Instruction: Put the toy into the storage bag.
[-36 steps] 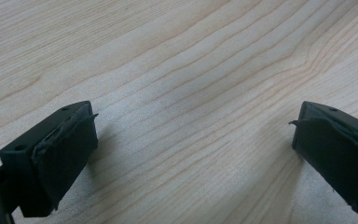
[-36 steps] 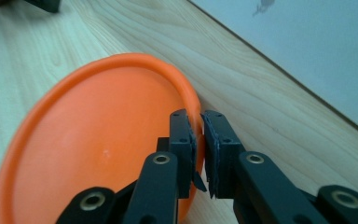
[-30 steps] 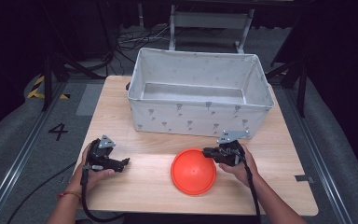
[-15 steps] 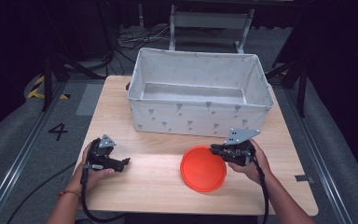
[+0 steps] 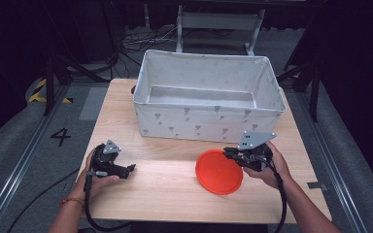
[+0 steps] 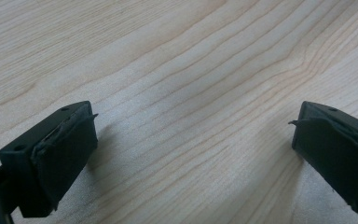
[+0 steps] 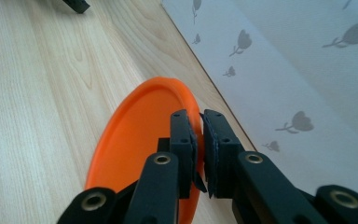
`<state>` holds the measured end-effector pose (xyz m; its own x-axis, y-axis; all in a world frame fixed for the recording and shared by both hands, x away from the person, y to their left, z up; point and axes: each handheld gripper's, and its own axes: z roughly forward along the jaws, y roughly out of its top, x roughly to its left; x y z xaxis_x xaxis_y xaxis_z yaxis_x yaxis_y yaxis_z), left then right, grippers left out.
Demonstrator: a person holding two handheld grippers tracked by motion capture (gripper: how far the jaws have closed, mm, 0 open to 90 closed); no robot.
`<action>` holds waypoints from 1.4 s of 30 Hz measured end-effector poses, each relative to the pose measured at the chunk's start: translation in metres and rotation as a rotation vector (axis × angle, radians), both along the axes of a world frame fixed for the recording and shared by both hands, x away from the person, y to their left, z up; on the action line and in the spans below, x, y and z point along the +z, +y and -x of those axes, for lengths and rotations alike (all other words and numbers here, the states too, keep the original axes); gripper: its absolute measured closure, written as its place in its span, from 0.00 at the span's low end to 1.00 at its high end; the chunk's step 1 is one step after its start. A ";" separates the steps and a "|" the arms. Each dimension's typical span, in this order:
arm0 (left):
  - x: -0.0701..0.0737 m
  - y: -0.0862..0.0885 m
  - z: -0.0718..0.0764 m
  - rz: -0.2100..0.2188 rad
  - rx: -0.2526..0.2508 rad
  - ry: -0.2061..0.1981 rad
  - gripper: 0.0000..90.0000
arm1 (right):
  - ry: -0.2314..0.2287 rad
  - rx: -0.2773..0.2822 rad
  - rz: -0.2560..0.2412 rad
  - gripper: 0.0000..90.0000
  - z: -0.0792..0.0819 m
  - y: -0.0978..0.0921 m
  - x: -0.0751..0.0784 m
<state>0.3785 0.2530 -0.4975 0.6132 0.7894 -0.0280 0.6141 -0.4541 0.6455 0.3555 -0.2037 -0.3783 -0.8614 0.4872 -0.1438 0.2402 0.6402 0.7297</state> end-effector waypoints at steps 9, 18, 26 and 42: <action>0.000 0.000 0.001 -0.004 0.003 -0.003 0.00 | -0.031 0.001 0.046 0.93 0.003 0.000 0.016; 0.000 0.000 0.001 -0.008 0.007 -0.014 0.01 | -0.081 0.014 0.053 0.93 0.009 -0.007 0.052; 0.000 -0.001 0.001 -0.004 0.013 -0.008 0.01 | -0.116 0.034 0.037 0.93 0.015 -0.018 0.095; 0.000 -0.001 0.002 -0.004 0.015 -0.010 0.01 | -0.204 0.002 0.037 0.93 0.016 -0.037 0.173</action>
<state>0.3770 0.2525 -0.4975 0.6018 0.7984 -0.0191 0.6144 -0.4476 0.6497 0.3395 -0.2406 -0.2053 -0.8136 0.4766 -0.3331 0.0888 0.6680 0.7389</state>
